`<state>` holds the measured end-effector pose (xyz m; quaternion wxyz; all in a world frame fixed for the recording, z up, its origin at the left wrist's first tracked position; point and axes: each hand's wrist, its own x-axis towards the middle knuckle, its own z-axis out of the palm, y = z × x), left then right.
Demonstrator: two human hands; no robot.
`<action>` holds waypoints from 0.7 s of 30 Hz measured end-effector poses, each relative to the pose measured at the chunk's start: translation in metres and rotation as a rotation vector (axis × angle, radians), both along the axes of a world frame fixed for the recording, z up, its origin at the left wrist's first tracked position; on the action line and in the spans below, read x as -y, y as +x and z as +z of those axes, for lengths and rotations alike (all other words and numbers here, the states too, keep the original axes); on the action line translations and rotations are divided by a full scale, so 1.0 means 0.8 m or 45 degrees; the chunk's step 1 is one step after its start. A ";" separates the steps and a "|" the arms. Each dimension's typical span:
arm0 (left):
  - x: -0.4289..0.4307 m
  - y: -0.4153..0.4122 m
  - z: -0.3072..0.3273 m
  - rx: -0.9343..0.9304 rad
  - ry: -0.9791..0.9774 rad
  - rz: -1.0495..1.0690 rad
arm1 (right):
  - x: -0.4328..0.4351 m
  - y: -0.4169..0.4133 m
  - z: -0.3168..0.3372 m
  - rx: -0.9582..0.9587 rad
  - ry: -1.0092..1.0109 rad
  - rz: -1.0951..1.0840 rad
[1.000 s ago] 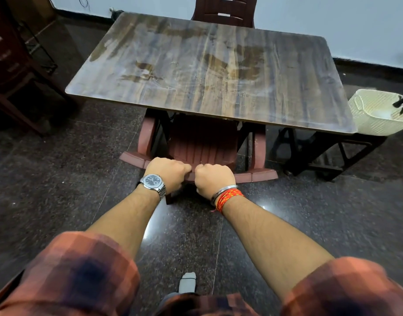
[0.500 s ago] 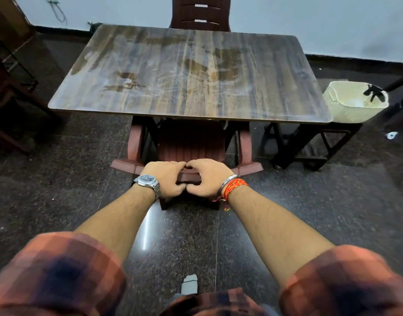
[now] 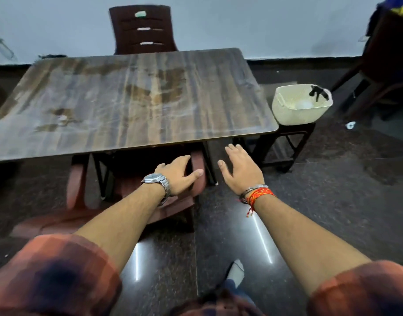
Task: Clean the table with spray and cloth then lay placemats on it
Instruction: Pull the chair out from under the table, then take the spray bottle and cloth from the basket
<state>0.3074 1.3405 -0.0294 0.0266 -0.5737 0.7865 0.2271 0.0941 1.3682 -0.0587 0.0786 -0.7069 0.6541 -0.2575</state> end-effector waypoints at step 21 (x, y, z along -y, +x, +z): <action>0.260 -0.429 -0.027 0.045 -0.164 -0.284 | 0.222 -0.364 -0.013 -0.100 0.253 -0.258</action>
